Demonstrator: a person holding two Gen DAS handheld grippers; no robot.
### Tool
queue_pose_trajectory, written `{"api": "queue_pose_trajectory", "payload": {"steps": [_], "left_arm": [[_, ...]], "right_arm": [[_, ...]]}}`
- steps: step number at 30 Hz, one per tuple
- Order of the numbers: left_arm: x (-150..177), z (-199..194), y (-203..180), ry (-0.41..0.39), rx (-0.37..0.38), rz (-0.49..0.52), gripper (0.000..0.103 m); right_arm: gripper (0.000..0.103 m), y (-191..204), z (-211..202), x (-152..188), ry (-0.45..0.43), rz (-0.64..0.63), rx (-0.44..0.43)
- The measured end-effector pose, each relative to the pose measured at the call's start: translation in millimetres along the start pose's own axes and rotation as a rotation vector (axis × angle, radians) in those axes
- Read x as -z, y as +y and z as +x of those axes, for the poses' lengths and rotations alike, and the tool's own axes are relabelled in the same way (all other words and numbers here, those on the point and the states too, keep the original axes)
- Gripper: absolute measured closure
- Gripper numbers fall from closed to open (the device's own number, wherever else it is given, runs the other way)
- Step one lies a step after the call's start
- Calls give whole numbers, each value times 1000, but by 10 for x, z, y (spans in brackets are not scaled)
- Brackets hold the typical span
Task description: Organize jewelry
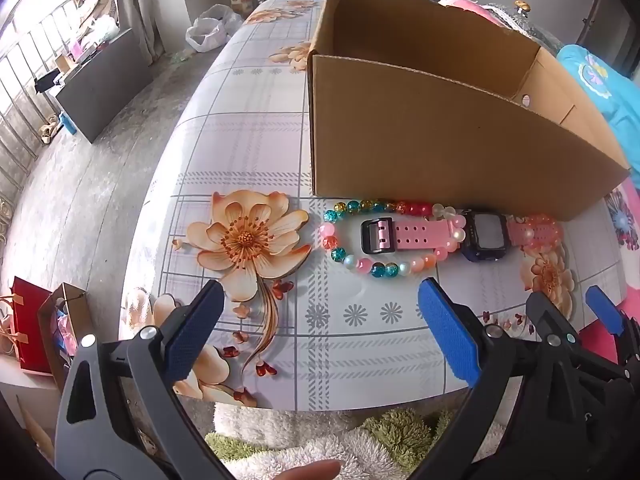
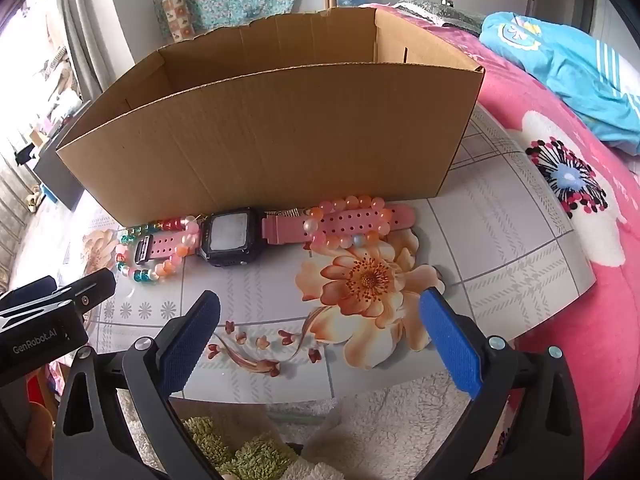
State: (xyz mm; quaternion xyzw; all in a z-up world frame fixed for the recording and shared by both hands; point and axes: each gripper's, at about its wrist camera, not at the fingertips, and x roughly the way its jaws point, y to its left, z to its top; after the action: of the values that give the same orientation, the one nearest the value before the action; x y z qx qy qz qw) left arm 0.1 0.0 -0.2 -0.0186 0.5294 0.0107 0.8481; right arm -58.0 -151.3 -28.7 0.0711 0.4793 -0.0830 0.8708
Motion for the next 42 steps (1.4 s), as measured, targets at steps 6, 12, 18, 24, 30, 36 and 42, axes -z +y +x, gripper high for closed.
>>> {"api": "queue_pose_trajectory", "payload": {"steps": [6, 12, 18, 24, 30, 36, 42], "left_arm": [[-3, -7, -2, -4, 0, 1, 9], [43, 75, 7, -6, -2, 8, 9], [22, 57, 66, -1, 1, 2, 9], [13, 28, 53, -1, 2, -3, 9], [15, 27, 70, 1, 1, -2, 9], [-7, 45, 63, 6, -2, -1, 9], [-13, 49, 67, 4, 0, -1, 9]], "right_arm": [[6, 15, -30, 58, -12, -6, 7], [6, 50, -43, 22, -5, -12, 7], [6, 53, -38, -45, -4, -10, 6], [6, 63, -42, -59, -2, -14, 6], [6, 94, -48, -82, -2, -17, 6], [6, 127, -48, -98, 3, -19, 4], [6, 138, -50, -104, 1, -18, 5]]}}
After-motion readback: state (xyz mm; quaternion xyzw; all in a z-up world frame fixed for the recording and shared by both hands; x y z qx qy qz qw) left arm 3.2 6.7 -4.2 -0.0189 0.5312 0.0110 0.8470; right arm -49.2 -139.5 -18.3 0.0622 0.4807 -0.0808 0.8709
